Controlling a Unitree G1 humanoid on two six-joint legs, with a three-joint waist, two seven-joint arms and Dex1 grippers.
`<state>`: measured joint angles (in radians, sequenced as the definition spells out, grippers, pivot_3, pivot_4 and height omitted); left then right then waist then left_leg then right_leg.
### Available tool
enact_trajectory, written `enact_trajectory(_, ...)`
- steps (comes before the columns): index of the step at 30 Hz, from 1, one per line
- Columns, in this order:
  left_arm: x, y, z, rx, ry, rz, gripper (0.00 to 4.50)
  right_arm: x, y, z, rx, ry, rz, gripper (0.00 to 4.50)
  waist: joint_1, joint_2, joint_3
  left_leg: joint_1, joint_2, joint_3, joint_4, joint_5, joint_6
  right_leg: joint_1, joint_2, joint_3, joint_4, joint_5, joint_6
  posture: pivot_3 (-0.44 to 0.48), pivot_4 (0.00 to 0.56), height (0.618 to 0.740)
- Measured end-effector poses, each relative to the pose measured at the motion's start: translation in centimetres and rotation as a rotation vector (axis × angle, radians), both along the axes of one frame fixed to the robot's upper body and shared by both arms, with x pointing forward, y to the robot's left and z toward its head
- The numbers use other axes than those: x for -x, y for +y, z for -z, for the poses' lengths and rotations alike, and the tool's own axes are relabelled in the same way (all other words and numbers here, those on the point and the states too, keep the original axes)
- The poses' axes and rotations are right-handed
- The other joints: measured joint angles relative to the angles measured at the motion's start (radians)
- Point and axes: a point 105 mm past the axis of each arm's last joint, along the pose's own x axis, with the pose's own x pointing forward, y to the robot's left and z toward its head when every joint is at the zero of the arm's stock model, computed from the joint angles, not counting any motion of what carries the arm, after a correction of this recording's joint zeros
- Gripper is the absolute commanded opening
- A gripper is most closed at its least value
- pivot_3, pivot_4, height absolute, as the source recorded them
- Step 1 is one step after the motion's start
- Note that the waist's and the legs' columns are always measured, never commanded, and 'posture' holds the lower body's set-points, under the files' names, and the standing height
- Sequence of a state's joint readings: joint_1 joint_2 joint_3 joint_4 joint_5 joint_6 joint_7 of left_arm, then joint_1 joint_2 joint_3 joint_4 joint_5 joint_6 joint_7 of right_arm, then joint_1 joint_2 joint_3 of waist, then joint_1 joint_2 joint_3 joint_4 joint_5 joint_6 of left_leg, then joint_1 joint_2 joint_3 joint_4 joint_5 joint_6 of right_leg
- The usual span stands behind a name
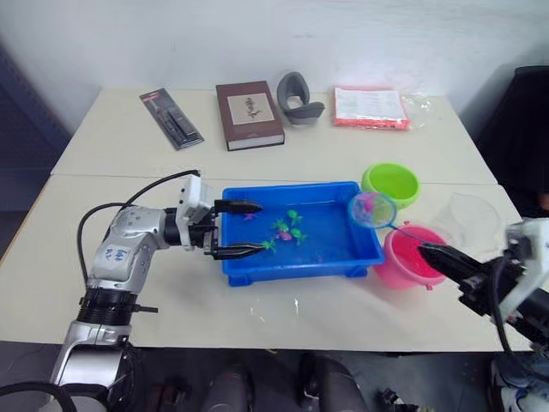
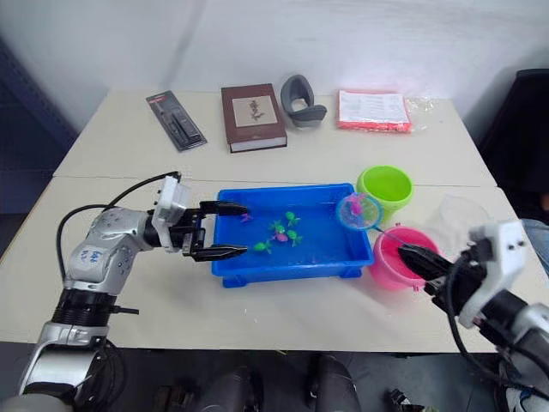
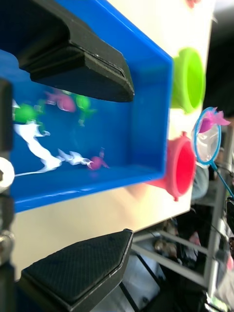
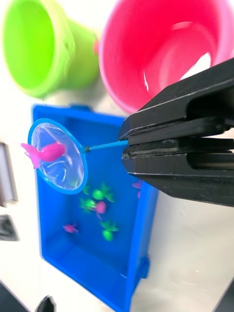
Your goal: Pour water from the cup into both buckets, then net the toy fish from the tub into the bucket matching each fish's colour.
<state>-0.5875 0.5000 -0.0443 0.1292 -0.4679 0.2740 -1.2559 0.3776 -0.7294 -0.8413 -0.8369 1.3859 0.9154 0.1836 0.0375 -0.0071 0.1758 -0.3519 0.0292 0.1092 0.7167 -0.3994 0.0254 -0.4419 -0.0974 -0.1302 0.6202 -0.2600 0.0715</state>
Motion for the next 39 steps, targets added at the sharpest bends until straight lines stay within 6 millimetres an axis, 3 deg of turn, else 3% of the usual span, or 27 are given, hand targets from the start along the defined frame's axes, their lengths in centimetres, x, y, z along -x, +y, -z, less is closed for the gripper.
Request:
enact_trajectory(6, 0.5, -2.9, 0.4, 0.013, 0.017, 0.109, 4.48, 3.1, -2.8, 1.5, 0.152, -0.042, 0.200, 0.00, -0.007, 0.000, 0.000, 0.000, 0.000, 0.001, -0.001, 0.000, 0.000, 0.000, 0.001, 0.002, 0.000, 0.000, 0.000, 0.000, 0.150, 0.740)
enact_trajectory(10, 0.8, -4.1, 0.5, 0.018, 0.018, 0.151, 4.48, 4.0, -4.6, 2.2, 0.340, -0.084, 0.304, 0.00, -0.013, 0.000, 0.000, 0.001, 0.000, 0.002, -0.001, 0.000, 0.000, 0.000, 0.001, 0.004, 0.000, 0.000, -0.001, 0.000, 0.150, 0.740)
enact_trajectory(15, 0.8, -4.3, 0.5, 0.013, 0.005, 0.169, 4.48, 4.0, -5.4, 3.6, 0.563, -0.130, 0.323, 0.00, -0.015, 0.001, -0.001, 0.004, 0.000, 0.005, -0.001, 0.000, 0.000, -0.001, 0.001, 0.007, 0.000, -0.001, -0.001, 0.000, 0.150, 0.740)
enact_trajectory(19, 0.6, -4.5, 0.7, 0.020, 0.015, 0.168, 4.48, 3.6, -5.6, 4.1, 0.810, -0.187, 0.280, 0.00, -0.013, 0.001, 0.000, 0.006, -0.001, 0.007, -0.001, 0.000, 0.000, -0.001, 0.001, 0.010, 0.000, -0.001, -0.001, 0.000, 0.150, 0.740)
enact_trajectory(23, 0.4, -4.6, 0.8, 0.017, 0.008, 0.159, 4.48, 3.3, -5.3, 4.2, 1.274, -0.318, 0.115, 0.00, -0.014, 0.001, 0.000, 0.008, 0.000, 0.009, -0.002, 0.000, 0.000, -0.001, 0.002, 0.011, 0.000, -0.001, -0.001, 0.000, 0.150, 0.740)
enact_trajectory(28, 0.3, -5.0, 0.7, 0.035, 0.003, 0.140, 4.48, 3.4, -5.0, 5.1, 1.595, -0.476, -0.015, 0.00, -0.014, 0.001, 0.000, 0.009, 0.000, 0.011, -0.002, 0.000, 0.000, -0.001, 0.002, 0.014, 0.001, -0.001, -0.001, 0.000, 0.150, 0.740)
enact_trajectory(34, 0.0, -5.3, 0.7, 0.052, -0.011, 0.111, 4.48, 3.0, -5.7, 5.9, 1.731, -0.577, -0.020, 0.00, -0.016, 0.001, 0.000, 0.011, 0.000, 0.013, -0.003, 0.000, -0.001, 0.000, 0.002, 0.016, 0.002, -0.001, -0.002, 0.000, 0.150, 0.740)
enact_trajectory(39, -0.3, -5.1, 0.5, 0.054, -0.030, 0.089, 4.48, 2.9, -5.9, 5.5, 1.715, -0.597, 0.018, 0.00, -0.015, 0.001, 0.000, 0.012, 0.000, 0.013, -0.003, 0.000, -0.001, 0.000, 0.002, 0.017, 0.002, -0.001, -0.002, 0.000, 0.150, 0.740)
